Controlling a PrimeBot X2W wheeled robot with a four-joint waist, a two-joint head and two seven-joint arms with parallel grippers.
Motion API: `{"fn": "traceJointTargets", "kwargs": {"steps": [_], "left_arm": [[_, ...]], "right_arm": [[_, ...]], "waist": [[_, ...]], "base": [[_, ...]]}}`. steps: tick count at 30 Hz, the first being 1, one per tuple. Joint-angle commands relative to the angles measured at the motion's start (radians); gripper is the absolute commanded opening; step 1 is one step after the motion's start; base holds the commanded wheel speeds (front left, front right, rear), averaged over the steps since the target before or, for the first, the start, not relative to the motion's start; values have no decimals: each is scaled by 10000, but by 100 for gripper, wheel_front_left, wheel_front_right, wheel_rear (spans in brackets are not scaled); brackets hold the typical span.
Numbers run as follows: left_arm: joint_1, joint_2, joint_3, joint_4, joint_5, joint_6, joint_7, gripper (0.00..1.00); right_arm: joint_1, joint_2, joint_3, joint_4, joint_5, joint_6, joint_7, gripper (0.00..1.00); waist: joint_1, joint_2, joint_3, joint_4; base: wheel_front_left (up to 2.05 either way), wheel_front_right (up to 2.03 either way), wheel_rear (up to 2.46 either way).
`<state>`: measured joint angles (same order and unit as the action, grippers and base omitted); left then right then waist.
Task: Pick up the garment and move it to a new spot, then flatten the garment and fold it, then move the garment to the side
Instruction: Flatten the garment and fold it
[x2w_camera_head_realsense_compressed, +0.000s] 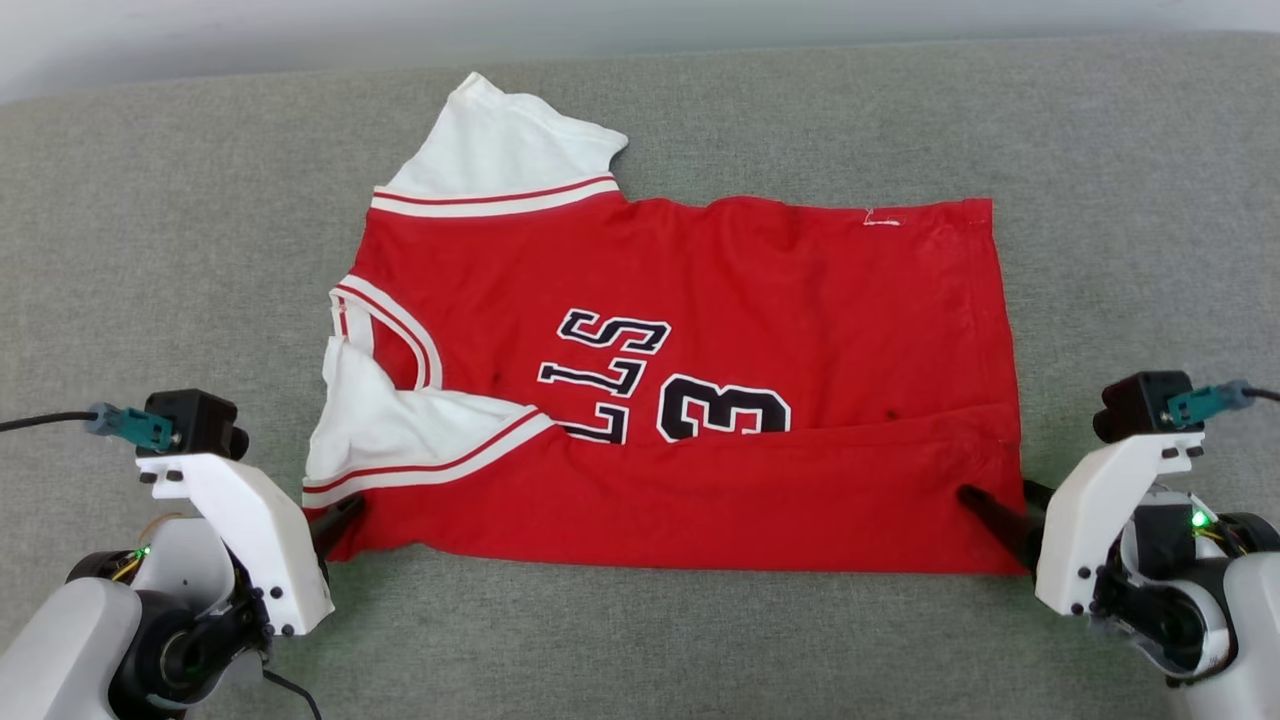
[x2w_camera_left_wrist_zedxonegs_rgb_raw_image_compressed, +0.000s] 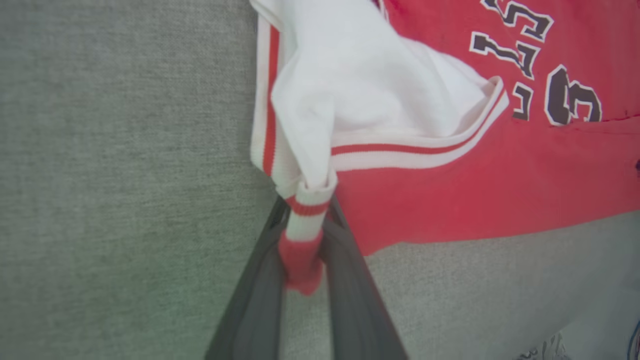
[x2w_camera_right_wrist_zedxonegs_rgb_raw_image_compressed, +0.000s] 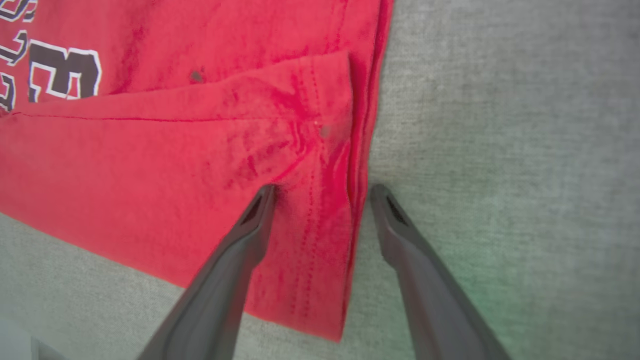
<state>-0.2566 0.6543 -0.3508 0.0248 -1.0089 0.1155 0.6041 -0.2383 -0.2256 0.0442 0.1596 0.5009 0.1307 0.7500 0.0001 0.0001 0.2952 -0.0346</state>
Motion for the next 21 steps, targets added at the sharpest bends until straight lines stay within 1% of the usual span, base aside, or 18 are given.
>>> {"fn": "traceJointTargets", "kwargs": {"steps": [1,2,3,4,5,13,15,16,19,20,21], "left_arm": [[72,7,-17,-127,35,49,0,0],[88,-11,-27,-180,16,50,0,0],[96,-34,-34,-219,-12,42,0,0],[106,-44,-35,-243,-26,39,-9,0],[125,-42,-38,-261,-30,45,-15,0],[316,-70,-62,-482,203,-29,-420,0],[369,-15,-87,-483,315,40,-474,0],[566,-67,-140,-501,362,132,-569,0],[986,-84,-161,-603,432,373,-693,0],[986,-84,-161,-603,432,373,-693,0],[1396,-48,-150,-717,455,571,-767,0]], "right_arm": [[-42,205,327,565,178,-1,402,53],[-102,219,429,687,235,1,478,9],[-158,303,512,785,441,4,535,0],[-208,365,572,822,576,15,576,0],[-265,291,626,789,552,13,557,0],[-382,-448,680,164,829,-1,202,0],[-330,-517,717,60,832,-1,183,0],[-138,-554,802,-124,887,-1,196,0],[190,-668,889,-511,864,-1,289,0],[190,-668,889,-511,864,-1,289,0],[485,-739,886,-721,793,-2,407,0]], "waist": [[-1,-1,61,59],[-1,-1,71,79],[-1,-1,74,98],[-1,-1,65,111],[-1,-1,41,116],[-1,-1,-614,94],[-1,-1,-743,86],[-1,-1,-1083,89],[-1,-1,-1612,111],[-1,-1,-1612,111],[-1,-1,-1931,117]], "base": [[0,0,0],[0,0,0],[0,0,0],[0,0,0],[0,0,0],[0,0,0],[0,0,0],[0,0,0],[0,0,0],[0,0,0],[0,0,0]]}}
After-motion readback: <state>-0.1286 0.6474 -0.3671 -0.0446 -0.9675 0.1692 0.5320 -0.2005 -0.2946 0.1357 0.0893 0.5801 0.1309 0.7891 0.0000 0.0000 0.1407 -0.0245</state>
